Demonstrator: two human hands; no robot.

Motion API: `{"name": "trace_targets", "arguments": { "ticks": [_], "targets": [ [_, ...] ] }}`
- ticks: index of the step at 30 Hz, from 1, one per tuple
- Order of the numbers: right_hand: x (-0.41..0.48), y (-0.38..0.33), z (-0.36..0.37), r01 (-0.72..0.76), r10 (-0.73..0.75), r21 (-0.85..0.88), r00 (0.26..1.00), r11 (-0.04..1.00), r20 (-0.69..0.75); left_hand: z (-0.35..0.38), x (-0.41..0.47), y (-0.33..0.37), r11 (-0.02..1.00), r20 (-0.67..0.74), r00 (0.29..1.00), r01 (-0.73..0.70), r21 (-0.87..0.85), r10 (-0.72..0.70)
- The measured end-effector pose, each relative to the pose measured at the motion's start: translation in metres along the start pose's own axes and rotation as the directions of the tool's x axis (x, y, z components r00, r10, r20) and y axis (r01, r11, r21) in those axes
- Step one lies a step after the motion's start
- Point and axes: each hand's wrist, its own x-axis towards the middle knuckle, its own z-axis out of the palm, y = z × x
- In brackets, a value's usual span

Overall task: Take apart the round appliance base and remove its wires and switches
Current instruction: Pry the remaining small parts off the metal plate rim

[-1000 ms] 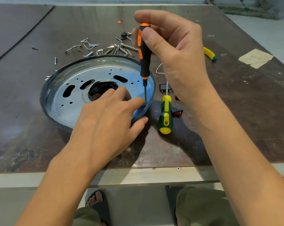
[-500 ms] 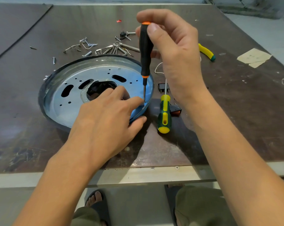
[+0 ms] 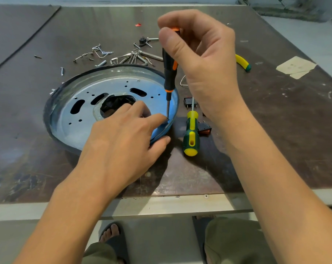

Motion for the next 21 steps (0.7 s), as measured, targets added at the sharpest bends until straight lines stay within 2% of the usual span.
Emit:
{"name": "trace_targets", "arguments": {
  "ticks": [4, 9, 12, 15, 18, 21],
  "targets": [
    [-0.0008, 0.0022, -0.0012, -0.038, 0.037, 0.048, 0.999, 0.998, 0.01, -0.0006, -0.0004, 0.0001, 1.0, -0.001, 1.0, 0.001, 0.009, -0.001],
    [-0.0012, 0.0008, 0.0024, -0.005, 0.005, -0.03, 1.0, 1.0, -0.015, -0.0008, -0.0001, 0.0004, 1.0, -0.001, 1.0, -0.001, 0.014, 0.002],
    [0.0003, 0.0008, -0.001, -0.011, 0.011, 0.005, 1.0, 1.0, -0.011, -0.0007, -0.0004, 0.0002, 1.0, -0.002, 1.0, 0.001, 0.017, -0.001],
    [-0.0002, 0.0006, -0.0031, -0.077, 0.082, 0.093, 0.996, 0.993, -0.047, -0.0009, -0.001, 0.0001, 1.0, -0.004, 1.0, 0.007, 0.005, -0.007],
    [0.0003, 0.0019, -0.0018, -0.063, 0.063, -0.004, 0.996, 0.998, -0.071, -0.0003, -0.0007, 0.0005, 1.0, -0.002, 1.0, 0.009, -0.004, -0.009],
    [0.0, 0.0018, -0.0027, -0.017, 0.015, -0.043, 1.0, 0.999, -0.026, 0.0003, -0.0002, 0.0004, 1.0, -0.001, 1.0, 0.006, -0.006, -0.006]
  ]
}}
